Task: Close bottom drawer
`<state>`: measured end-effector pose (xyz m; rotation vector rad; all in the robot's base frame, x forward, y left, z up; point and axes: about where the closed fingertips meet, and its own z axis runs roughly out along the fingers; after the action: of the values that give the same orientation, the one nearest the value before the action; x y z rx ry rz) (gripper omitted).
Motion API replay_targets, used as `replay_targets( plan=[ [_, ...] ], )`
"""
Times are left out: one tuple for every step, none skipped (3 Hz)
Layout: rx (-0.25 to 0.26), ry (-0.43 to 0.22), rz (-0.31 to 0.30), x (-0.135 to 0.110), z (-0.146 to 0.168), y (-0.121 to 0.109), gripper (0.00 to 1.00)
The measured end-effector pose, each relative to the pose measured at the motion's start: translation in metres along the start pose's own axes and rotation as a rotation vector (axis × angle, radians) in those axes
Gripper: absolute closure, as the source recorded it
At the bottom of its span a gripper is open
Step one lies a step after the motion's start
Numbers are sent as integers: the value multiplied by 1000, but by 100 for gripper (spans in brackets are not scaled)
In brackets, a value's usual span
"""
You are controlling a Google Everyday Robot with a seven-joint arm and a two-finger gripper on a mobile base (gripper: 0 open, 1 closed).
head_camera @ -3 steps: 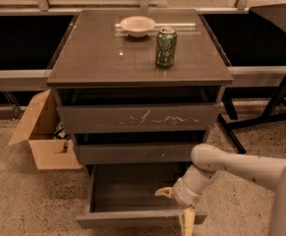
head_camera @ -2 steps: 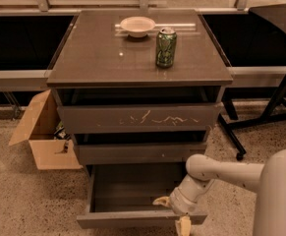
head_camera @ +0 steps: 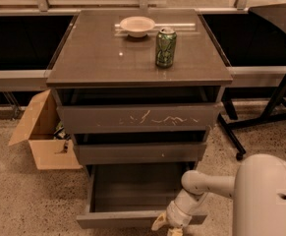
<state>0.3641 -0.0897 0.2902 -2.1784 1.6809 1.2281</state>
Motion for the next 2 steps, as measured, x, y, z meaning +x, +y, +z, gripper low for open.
replay_targets(
  plan=[
    [-9,-11,9,5,11,0,62],
    [-7,-9,8,7,13,-2,91]
  ],
)
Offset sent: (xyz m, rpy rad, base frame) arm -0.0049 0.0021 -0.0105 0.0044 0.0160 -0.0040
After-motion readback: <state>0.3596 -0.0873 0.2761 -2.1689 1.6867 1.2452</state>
